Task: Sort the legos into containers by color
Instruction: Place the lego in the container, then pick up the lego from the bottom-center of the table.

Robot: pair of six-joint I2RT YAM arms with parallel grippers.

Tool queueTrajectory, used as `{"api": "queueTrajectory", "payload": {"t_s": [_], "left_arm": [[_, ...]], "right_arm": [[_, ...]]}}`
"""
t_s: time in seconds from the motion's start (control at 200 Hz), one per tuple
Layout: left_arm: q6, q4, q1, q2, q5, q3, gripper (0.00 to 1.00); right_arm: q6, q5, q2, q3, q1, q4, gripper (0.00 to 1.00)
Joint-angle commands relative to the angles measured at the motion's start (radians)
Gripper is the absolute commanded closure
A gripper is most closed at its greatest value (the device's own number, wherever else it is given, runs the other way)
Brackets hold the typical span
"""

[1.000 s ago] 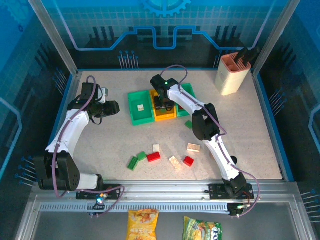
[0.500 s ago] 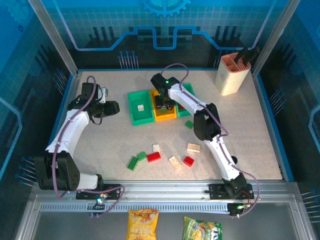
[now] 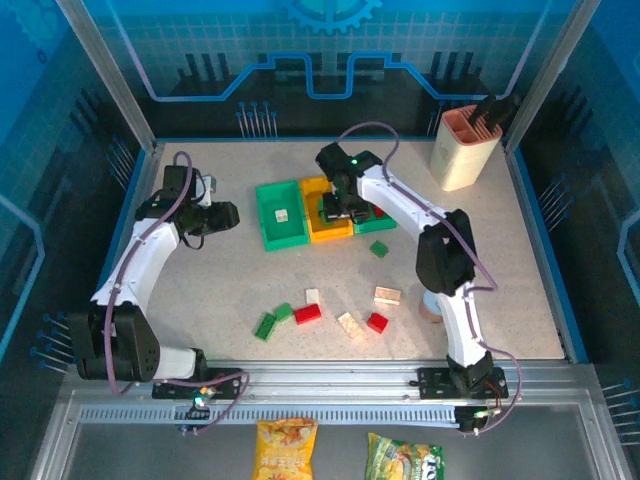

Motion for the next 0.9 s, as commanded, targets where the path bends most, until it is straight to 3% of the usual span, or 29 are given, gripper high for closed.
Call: {"api": "queueTrajectory", "payload": {"t_s": [0.0,0.55,0.77,0.895], "left_arm": [[0.003,0.009,0.011,-0.005,0.002,0.003,0.46],[0.016,-0.002,0.011,-0.004,-0.019,0.008,0.46],[0.023,-0.005,0.013,-0.003,-0.034,0.010,0.46],[0.022,-0.005,0.014,-0.002,-0.033,0.011,0.45]], "right_arm": [[0.003,-0.006,-0.118,-0.123,-0.008,0.016,0.55],[0.279,0.001,-0.513,-0.794,-0.002,0.188,0.49],[0.401,0.064,-0.555,-0.913,0.024,0.197,0.33],[0.444,0.041,-0.559,-0.964,0.034,0.238,0.14]]}}
